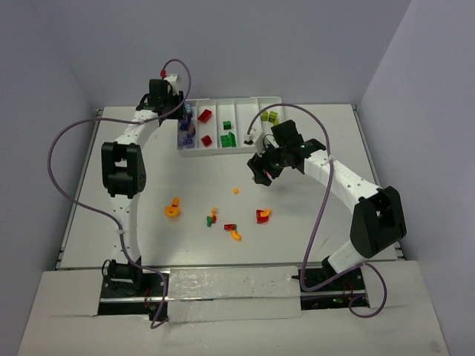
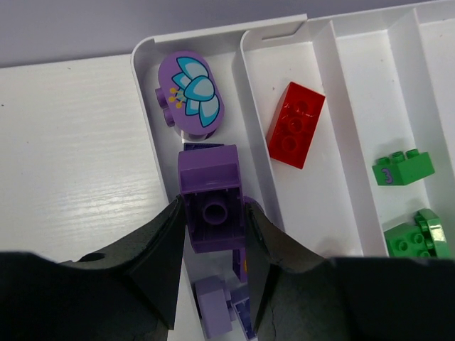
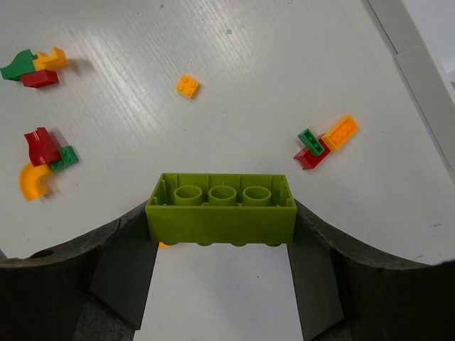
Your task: Sort the legos into containers by color
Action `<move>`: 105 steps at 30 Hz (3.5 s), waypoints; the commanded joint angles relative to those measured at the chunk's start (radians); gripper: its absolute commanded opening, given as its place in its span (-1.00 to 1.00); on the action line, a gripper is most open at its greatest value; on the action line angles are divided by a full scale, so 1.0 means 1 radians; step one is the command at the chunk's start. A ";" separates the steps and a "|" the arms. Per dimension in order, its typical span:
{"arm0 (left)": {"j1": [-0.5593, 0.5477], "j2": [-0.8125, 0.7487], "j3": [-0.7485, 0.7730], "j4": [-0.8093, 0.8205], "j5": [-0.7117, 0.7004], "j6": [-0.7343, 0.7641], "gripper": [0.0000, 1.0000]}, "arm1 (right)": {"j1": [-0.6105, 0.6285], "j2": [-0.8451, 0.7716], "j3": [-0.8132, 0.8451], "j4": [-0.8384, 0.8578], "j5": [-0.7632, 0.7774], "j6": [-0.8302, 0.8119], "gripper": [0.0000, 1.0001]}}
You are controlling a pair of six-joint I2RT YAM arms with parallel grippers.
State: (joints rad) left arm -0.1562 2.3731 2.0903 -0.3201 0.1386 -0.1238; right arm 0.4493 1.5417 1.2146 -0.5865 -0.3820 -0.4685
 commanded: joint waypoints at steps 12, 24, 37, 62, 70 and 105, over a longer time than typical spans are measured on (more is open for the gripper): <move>-0.003 0.030 0.072 -0.041 -0.032 0.014 0.36 | -0.035 0.029 0.096 0.047 0.047 0.057 -0.29; -0.003 -0.124 0.122 -0.076 -0.021 0.038 0.84 | -0.172 0.386 0.521 0.060 0.221 0.250 -0.28; -0.003 -0.356 -0.125 -0.083 0.117 -0.043 0.86 | -0.213 0.739 0.925 -0.008 0.250 0.260 -0.18; 0.000 -0.370 -0.092 -0.111 0.131 -0.053 0.90 | -0.222 0.807 0.932 0.015 0.290 0.217 0.88; 0.001 -0.438 -0.171 -0.104 0.142 -0.033 0.92 | -0.222 0.658 0.822 0.020 0.236 0.229 0.92; 0.060 -0.843 -0.893 -0.512 0.543 0.595 0.79 | -0.039 -0.220 -0.241 -0.190 -0.269 -0.439 0.23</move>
State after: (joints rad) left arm -0.0956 1.5115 1.1469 -0.8005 0.6088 0.4334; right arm 0.3778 1.3960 1.0400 -0.7775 -0.5764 -0.6859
